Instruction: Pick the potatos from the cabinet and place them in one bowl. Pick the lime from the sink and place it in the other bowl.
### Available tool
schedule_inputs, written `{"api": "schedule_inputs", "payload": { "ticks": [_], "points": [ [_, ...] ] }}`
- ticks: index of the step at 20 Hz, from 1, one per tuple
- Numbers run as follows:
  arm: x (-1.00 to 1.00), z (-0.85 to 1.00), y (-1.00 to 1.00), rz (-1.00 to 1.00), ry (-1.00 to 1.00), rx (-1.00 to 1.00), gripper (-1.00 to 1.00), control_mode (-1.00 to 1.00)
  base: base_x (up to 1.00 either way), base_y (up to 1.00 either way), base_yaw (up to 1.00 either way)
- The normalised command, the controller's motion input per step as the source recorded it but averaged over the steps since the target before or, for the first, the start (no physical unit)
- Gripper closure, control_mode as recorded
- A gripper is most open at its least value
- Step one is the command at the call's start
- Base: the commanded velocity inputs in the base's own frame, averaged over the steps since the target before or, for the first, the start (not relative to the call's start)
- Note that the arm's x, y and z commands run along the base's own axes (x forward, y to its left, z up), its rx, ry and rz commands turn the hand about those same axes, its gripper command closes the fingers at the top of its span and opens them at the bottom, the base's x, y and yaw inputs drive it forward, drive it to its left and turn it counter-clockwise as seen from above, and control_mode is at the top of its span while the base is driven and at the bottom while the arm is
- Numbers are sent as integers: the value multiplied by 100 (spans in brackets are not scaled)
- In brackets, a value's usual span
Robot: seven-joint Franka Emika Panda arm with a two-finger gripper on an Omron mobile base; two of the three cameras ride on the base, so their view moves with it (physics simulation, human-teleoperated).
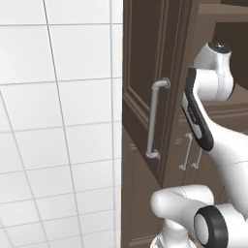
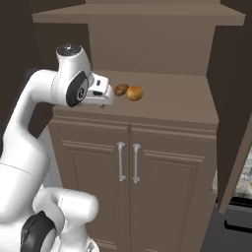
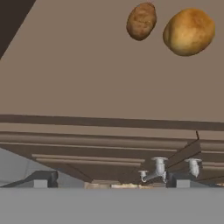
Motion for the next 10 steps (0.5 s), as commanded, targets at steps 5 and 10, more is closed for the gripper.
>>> {"api": "schedule_inputs", "payload": {
  "ticks": [5,10],
  "points": [
    [0,26,-47,0,-15,0,-100,-100,0,0,0],
    [0,10,-44,0,-15,0,-100,-100,0,0,0]
  ]
}}
